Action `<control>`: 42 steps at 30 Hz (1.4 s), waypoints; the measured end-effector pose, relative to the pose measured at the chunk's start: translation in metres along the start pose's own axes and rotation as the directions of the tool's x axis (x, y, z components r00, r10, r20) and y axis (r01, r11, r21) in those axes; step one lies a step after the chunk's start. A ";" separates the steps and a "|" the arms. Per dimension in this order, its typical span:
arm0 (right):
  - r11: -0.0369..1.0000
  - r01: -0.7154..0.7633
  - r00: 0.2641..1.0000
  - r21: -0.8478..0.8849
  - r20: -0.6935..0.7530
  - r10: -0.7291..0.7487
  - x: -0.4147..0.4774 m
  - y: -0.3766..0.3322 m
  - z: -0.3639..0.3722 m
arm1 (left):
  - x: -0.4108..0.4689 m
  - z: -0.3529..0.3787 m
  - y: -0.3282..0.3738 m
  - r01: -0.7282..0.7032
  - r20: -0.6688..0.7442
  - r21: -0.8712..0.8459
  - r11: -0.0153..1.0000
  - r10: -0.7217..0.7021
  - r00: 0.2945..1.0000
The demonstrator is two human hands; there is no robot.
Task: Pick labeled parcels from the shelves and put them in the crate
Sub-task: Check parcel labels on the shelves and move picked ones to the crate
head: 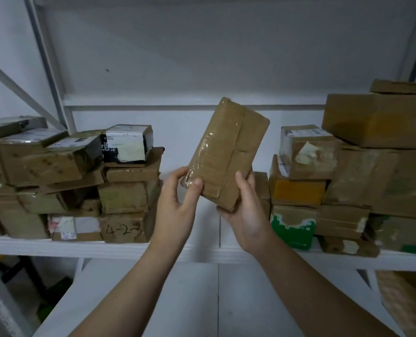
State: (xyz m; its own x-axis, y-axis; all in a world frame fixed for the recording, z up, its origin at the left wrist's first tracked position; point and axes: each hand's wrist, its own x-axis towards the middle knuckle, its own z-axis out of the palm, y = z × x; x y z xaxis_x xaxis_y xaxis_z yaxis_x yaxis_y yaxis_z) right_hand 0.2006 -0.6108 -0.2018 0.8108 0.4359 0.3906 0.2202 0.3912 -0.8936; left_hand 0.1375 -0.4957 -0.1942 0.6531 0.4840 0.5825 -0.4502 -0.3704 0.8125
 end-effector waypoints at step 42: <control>0.963 0.120 0.969 -0.242 -0.180 -0.167 -0.019 0.032 0.005 | -0.001 -0.027 -0.038 0.187 0.140 -0.197 0.962 -0.161 0.977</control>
State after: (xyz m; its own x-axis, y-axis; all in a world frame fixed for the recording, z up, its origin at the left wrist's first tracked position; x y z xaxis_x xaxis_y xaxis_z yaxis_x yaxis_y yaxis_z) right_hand 0.1891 -0.6025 -0.2364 0.8472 0.2112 0.4875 0.4409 0.2325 -0.8669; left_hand 0.1374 -0.4604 -0.2252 0.7959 0.4216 0.4345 -0.4311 -0.1093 0.8957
